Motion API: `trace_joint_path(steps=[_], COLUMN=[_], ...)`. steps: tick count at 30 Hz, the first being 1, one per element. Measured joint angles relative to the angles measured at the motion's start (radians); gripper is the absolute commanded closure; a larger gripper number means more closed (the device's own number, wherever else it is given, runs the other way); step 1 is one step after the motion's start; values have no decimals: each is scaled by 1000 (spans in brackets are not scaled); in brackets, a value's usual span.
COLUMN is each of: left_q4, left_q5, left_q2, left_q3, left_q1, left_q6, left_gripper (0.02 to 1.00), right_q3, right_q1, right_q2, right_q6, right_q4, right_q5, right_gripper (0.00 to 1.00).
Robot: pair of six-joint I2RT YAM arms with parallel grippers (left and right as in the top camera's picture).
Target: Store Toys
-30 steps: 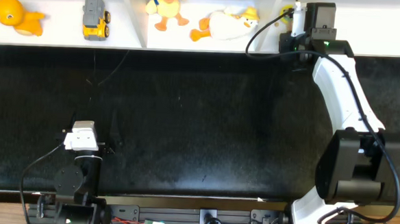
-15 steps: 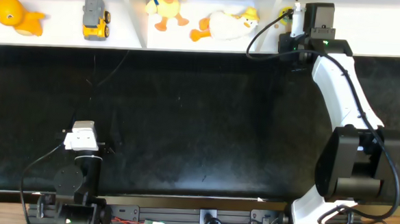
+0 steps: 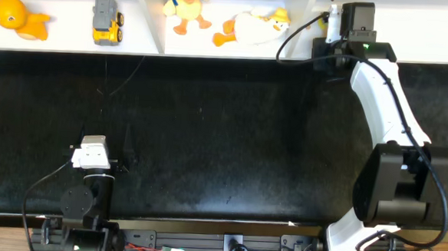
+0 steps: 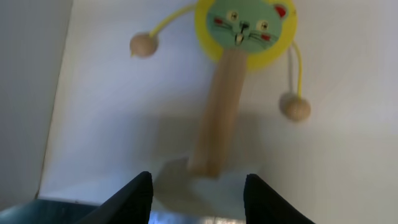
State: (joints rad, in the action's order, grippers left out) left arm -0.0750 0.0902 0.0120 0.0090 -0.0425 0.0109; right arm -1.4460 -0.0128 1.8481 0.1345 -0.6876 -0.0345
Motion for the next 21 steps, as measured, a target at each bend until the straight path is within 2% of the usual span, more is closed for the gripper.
trace_joint_path(steps=[5, 8, 15, 17, 21], left_q4=[0, 0, 0, 0, 0], left_q5=[0, 0, 0, 0, 0], left_q2=[0, 0, 0, 0, 0], left_q3=[0, 0, 0, 0, 0], left_q1=[0, 0, 0, 0, 0], left_q6=[0, 0, 0, 0, 0], left_gripper=[20, 20, 20, 20, 20], right_q3=[0, 9, 188, 243, 323], right_q1=[0, 0, 0, 0, 0], right_q2=[-27, -61, -281, -349, -465], right_q6=[-1, -1, 0, 0, 0], right_q4=[-90, -121, -136, -148, -217], right_q5=[-2, 6, 24, 27, 35], right_gripper=[476, 305, 60, 1, 3])
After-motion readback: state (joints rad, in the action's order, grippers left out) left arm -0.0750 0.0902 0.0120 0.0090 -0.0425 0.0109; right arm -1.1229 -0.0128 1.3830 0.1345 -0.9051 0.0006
